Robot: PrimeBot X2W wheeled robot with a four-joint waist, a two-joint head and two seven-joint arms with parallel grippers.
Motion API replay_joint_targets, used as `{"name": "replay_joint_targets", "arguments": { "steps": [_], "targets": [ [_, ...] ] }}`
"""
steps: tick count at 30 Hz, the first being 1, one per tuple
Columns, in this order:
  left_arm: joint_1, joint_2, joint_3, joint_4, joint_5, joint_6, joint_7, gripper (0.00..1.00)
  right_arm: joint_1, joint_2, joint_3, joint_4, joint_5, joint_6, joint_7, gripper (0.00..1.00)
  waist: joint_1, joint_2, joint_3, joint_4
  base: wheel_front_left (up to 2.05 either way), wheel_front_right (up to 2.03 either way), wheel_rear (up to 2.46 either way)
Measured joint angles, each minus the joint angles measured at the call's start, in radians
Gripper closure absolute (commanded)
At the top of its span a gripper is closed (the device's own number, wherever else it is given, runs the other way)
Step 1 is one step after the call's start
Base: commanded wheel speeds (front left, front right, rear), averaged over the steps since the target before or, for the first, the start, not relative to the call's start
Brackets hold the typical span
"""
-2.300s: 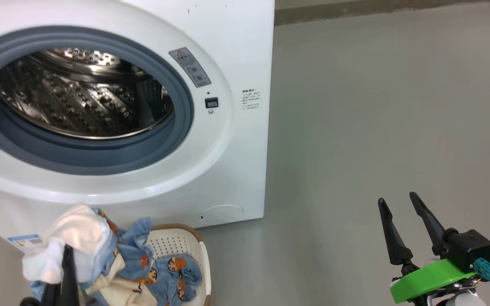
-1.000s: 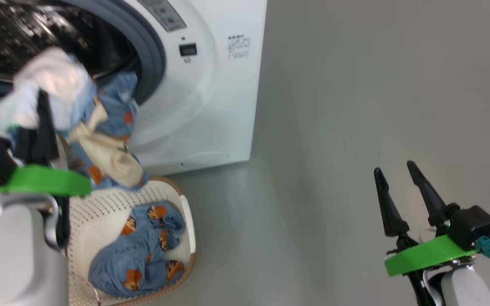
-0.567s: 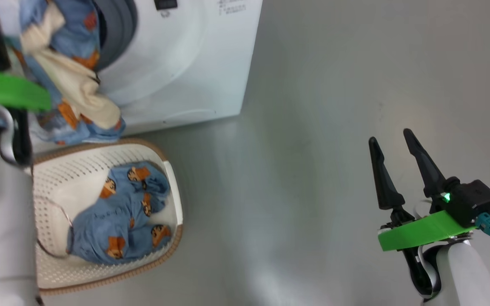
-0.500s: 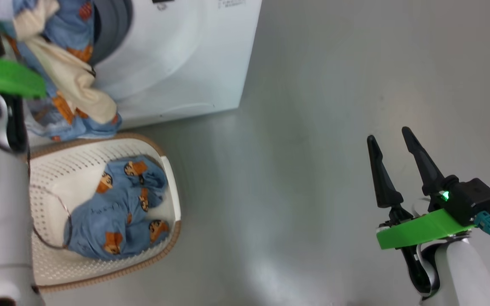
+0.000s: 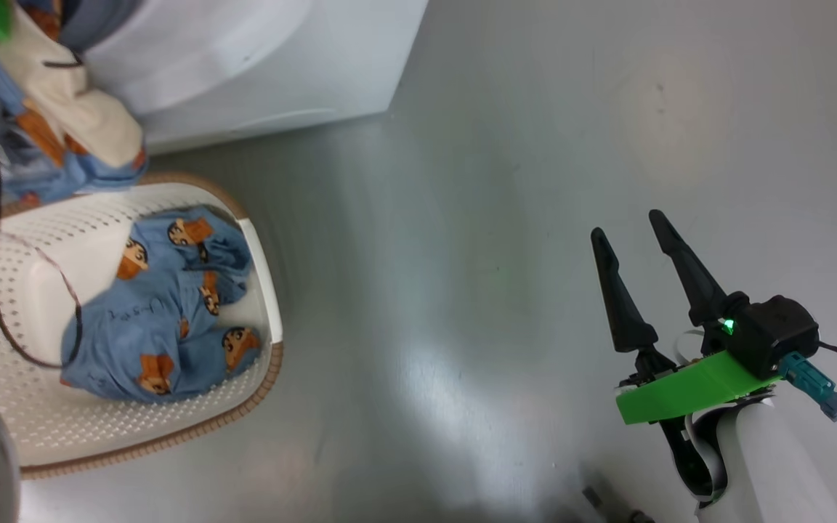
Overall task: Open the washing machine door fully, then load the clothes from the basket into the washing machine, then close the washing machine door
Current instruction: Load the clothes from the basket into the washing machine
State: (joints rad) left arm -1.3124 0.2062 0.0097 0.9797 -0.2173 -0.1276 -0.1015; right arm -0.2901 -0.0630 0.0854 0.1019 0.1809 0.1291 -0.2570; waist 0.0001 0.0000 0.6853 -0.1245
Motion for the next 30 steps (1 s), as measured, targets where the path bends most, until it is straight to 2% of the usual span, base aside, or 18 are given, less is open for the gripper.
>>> {"name": "replay_joint_targets", "arguments": {
  "steps": [4, 9, 12, 18, 23, 24, 25, 30],
  "targets": [
    [-0.055, 0.017, -0.034, 0.013, -0.037, 0.000, -0.006, 1.00, -0.013, 0.001, 0.004, -0.001, 0.000, 0.000, 0.000, 0.00, 0.0000, 0.0000, 0.041, -0.005, 0.00, 0.00, 0.00],
    [-0.087, 0.047, -0.096, -0.011, -0.054, 0.000, -0.127, 1.00, -0.022, 0.002, 0.016, 0.004, 0.000, 0.000, 0.000, 0.00, 0.0000, 0.0000, 0.085, -0.010, 0.00, 0.00, 0.00],
    [-0.095, 0.062, -0.116, -0.070, -0.044, 0.000, -0.151, 1.00, -0.022, 0.002, 0.027, 0.008, 0.000, 0.000, 0.000, 0.00, 0.0000, 0.0000, 0.104, -0.013, 0.00, 0.00, 0.00],
    [-0.063, 0.076, -0.066, -0.384, 0.023, 0.002, -0.157, 1.00, -0.034, 0.005, 0.036, 0.008, 0.007, 0.000, 0.000, 0.00, -0.0001, 0.0000, 0.134, -0.019, 0.00, 0.00, 0.00],
    [0.019, 0.061, -0.026, -0.390, 0.042, 0.002, -0.157, 1.00, -0.046, 0.005, 0.036, 0.015, 0.007, 0.000, 0.000, 0.00, 0.0000, 0.0000, 0.138, -0.019, 0.00, 0.00, 0.00],
    [0.027, 0.054, -0.018, -0.385, 0.041, 0.002, -0.157, 0.62, -0.046, 0.005, 0.036, 0.017, 0.007, 0.000, 0.000, 0.00, 0.0000, 0.0000, 0.137, -0.018, 0.00, 0.00, 0.00],
    [0.030, 0.049, -0.011, -0.378, 0.041, 0.002, -0.157, 0.00, -0.047, 0.006, 0.036, 0.018, 0.007, 0.000, 0.000, 0.00, 0.0000, 0.0000, 0.136, -0.016, 0.00, 0.00, 0.00],
    [0.032, 0.035, 0.003, -0.343, 0.046, 0.002, -0.157, 0.00, -0.060, 0.006, 0.031, 0.019, 0.007, 0.000, 0.000, 0.00, 0.0000, 0.0000, 0.125, -0.007, 0.00, 0.00, 0.00]
  ]
}}
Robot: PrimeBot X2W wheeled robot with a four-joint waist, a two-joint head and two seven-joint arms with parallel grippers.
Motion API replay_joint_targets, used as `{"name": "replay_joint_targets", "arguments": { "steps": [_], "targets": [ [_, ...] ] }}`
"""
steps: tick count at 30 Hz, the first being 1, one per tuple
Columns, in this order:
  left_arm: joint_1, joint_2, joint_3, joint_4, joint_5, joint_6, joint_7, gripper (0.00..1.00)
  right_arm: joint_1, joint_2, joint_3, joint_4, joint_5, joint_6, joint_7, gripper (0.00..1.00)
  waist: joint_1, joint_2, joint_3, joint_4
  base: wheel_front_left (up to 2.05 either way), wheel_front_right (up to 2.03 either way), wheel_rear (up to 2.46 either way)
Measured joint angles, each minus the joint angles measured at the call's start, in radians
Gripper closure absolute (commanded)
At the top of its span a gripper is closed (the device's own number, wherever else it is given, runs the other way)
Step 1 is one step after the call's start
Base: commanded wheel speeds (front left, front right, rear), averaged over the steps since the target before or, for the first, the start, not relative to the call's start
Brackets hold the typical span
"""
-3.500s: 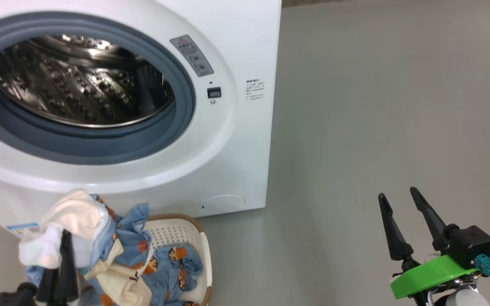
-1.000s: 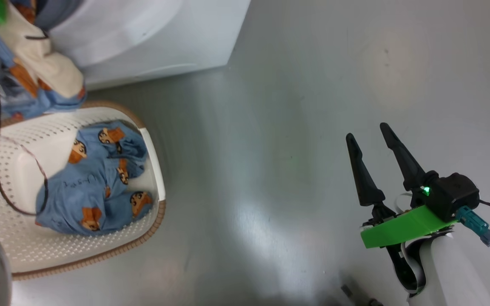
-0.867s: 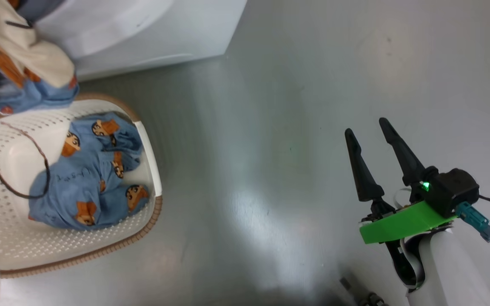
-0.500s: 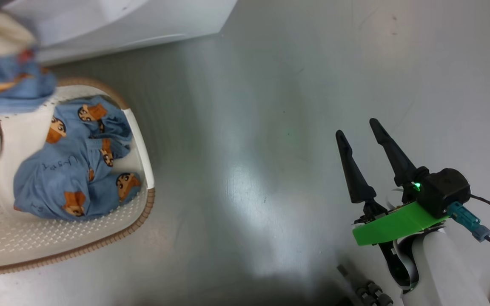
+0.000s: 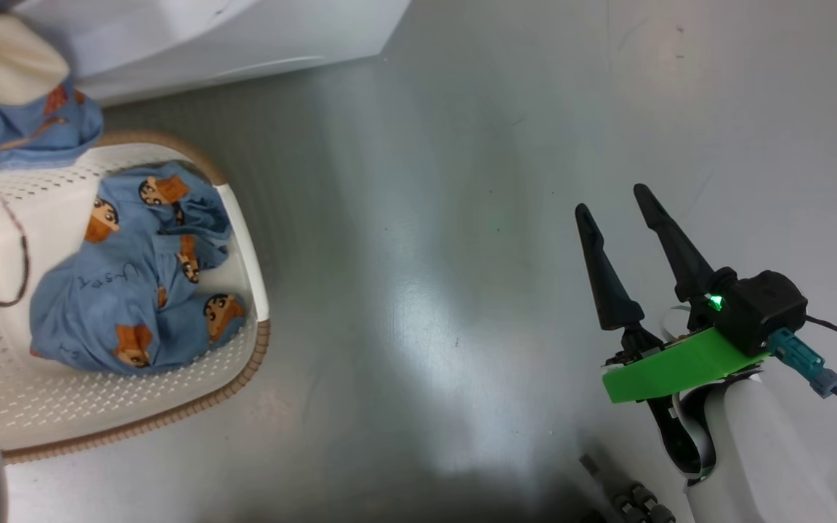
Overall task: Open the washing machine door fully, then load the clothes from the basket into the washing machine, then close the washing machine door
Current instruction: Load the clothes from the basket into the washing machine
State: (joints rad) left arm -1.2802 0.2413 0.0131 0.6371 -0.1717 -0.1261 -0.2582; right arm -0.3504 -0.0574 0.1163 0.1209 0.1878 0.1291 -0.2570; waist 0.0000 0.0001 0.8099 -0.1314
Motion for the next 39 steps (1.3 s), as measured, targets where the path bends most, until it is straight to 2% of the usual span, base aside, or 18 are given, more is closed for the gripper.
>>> {"name": "replay_joint_targets", "arguments": {
  "steps": [8, 13, 28, 39],
  "targets": [
    [0.024, -0.037, 0.013, 0.009, -0.010, -0.001, 0.000, 0.00, -0.004, 0.000, -0.022, -0.001, 0.000, 0.000, 0.000, 0.00, 0.0000, 0.0000, -0.023, 0.027, 0.00, 0.00, 0.00],
    [0.064, -0.041, 0.014, -0.003, -0.017, -0.001, 0.000, 0.00, -0.005, 0.000, -0.029, 0.000, 0.000, 0.000, 0.000, 0.00, 0.0000, 0.0000, -0.046, 0.041, 0.00, 0.00, 0.00],
    [0.293, -0.114, 0.023, -0.202, -0.021, -0.002, 0.000, 0.00, -0.002, 0.000, -0.040, 0.010, 0.002, 0.000, 0.000, 0.00, 0.0000, 0.0000, -0.126, 0.076, 0.00, 0.00, 0.00],
    [0.478, -0.145, 0.048, -0.331, -0.044, -0.002, 0.000, 0.00, 0.002, 0.000, -0.039, 0.020, 0.007, 0.000, 0.000, 0.00, 0.0000, 0.0000, -0.158, 0.086, 0.00, 0.00, 0.00]
  ]
}}
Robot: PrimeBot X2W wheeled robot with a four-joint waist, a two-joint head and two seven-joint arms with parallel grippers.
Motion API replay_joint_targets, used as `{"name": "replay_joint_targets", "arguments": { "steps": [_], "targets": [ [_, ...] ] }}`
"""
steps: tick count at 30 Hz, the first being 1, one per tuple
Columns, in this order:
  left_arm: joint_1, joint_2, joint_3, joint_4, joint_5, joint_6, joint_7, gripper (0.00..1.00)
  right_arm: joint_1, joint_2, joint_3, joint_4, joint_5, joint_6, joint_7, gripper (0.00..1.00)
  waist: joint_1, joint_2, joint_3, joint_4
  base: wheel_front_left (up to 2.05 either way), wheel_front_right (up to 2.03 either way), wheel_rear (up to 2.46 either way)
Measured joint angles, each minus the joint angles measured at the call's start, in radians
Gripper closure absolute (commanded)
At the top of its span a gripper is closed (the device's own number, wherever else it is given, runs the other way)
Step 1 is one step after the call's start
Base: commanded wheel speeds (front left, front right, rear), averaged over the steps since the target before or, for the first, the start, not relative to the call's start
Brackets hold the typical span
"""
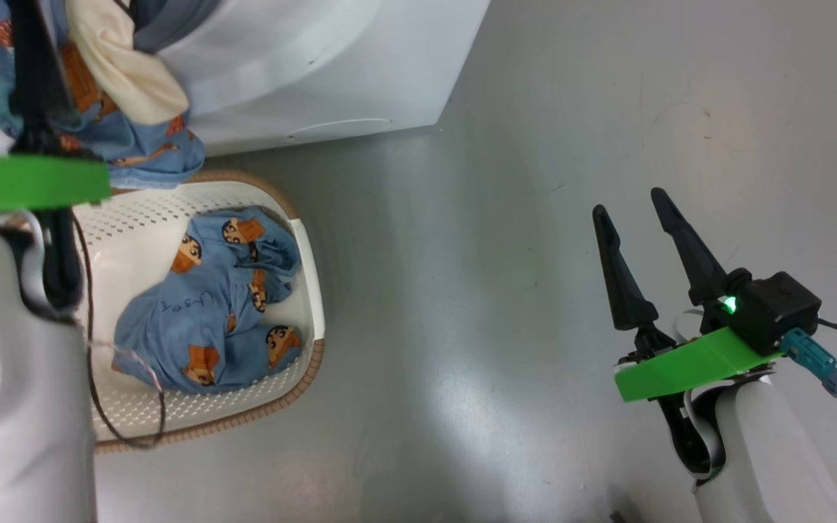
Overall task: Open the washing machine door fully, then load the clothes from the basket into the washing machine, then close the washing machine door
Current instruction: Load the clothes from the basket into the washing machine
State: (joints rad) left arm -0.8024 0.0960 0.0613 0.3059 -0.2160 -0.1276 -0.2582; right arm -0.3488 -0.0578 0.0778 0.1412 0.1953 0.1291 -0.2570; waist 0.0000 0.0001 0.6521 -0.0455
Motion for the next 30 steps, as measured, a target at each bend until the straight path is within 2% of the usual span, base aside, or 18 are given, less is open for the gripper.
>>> {"name": "replay_joint_targets", "arguments": {
  "steps": [14, 30],
  "targets": [
    [0.255, -0.043, 0.083, -0.154, 0.025, 0.000, 0.000, 0.00, 0.001, 0.000, 0.005, 0.002, 0.002, 0.000, 0.000, 0.00, 0.0000, 0.0000, -0.010, -0.002, 0.00, 0.00, 0.00],
    [0.497, -0.065, 0.112, -0.195, 0.036, 0.010, 0.000, 0.00, 0.000, -0.001, 0.032, 0.016, 0.010, 0.000, 0.000, 0.00, 0.0000, 0.0000, -0.012, -0.013, 0.00, 0.00, 0.00]
  ]
}}
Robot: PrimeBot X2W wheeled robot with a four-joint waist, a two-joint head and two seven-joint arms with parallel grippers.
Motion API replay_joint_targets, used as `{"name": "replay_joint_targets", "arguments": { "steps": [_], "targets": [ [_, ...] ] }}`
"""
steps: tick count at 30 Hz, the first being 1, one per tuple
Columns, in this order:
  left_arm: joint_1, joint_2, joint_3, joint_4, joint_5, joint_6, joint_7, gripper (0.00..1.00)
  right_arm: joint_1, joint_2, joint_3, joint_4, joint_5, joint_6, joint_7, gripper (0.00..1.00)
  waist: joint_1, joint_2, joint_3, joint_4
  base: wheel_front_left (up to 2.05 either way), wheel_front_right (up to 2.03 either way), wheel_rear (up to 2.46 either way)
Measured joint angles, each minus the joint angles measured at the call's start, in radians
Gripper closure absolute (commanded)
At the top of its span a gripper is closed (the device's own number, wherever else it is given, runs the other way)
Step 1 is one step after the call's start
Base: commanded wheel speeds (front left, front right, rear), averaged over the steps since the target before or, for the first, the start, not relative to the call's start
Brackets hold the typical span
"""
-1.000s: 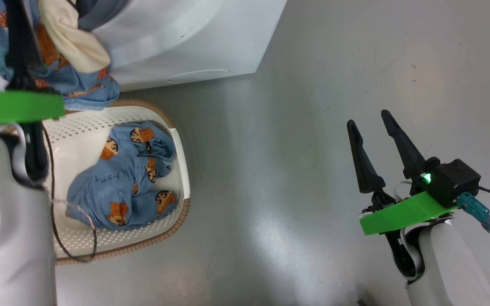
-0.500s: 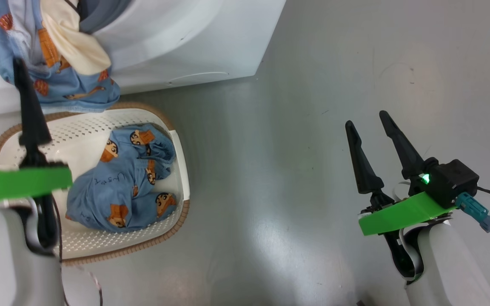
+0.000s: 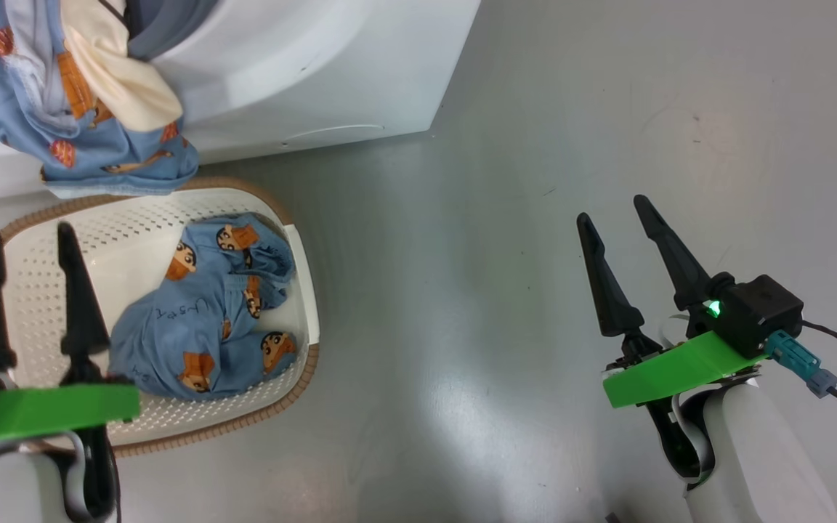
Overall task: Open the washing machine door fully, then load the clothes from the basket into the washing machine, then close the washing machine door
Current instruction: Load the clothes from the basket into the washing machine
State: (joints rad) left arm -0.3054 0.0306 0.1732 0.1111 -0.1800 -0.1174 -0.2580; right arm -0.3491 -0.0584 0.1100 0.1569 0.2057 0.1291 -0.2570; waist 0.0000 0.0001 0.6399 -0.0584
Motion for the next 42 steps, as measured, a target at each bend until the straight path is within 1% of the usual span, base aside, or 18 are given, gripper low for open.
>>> {"name": "replay_joint_targets", "arguments": {
  "steps": [10, 16, 22, 26, 32, 37, 42],
  "targets": [
    [0.111, 0.001, -0.046, -0.001, -0.030, 0.036, 0.000, 0.00, -0.001, -0.002, 0.000, 0.001, 0.000, 0.000, 0.000, 0.00, 0.0000, 0.0000, 0.000, -0.003, 0.00, 0.00, 0.00],
    [0.184, 0.002, -0.061, -0.015, -0.060, 0.070, 0.000, 0.00, -0.005, -0.003, 0.000, 0.001, 0.000, 0.000, 0.000, 0.00, 0.0000, 0.0000, 0.001, -0.005, 0.00, 0.00, 0.00],
    [0.200, 0.002, -0.073, -0.024, -0.069, 0.088, 0.000, 0.00, -0.005, -0.004, -0.001, 0.001, 0.009, 0.000, 0.000, 0.00, 0.0000, 0.0000, -0.001, -0.004, 0.00, 0.00, 0.00],
    [0.199, 0.002, -0.081, -0.025, -0.070, 0.088, 0.000, 0.00, -0.005, -0.004, -0.001, 0.001, 0.009, 0.000, 0.000, 0.00, 0.0000, 0.0000, -0.002, -0.003, 0.00, 0.00, 0.00],
    [0.165, 0.002, -0.098, -0.019, -0.070, 0.088, 0.000, 0.00, -0.005, -0.004, 0.000, 0.003, 0.009, 0.000, 0.000, 0.00, 0.0000, 0.0000, -0.003, -0.005, 0.00, 0.00, 0.00],
    [0.085, 0.002, -0.100, 0.011, -0.070, 0.087, 0.000, 0.00, -0.007, -0.003, 0.003, 0.006, 0.017, 0.000, 0.000, 0.00, 0.0000, 0.0000, 0.000, -0.015, 0.00, 0.00, 0.00],
    [-0.025, 0.002, -0.096, 0.083, -0.068, 0.077, 0.000, 0.00, -0.009, -0.003, 0.003, 0.007, 0.018, 0.000, 0.000, 0.00, 0.0000, 0.0000, 0.005, -0.022, 0.00, 0.00, 0.00]
  ]
}}
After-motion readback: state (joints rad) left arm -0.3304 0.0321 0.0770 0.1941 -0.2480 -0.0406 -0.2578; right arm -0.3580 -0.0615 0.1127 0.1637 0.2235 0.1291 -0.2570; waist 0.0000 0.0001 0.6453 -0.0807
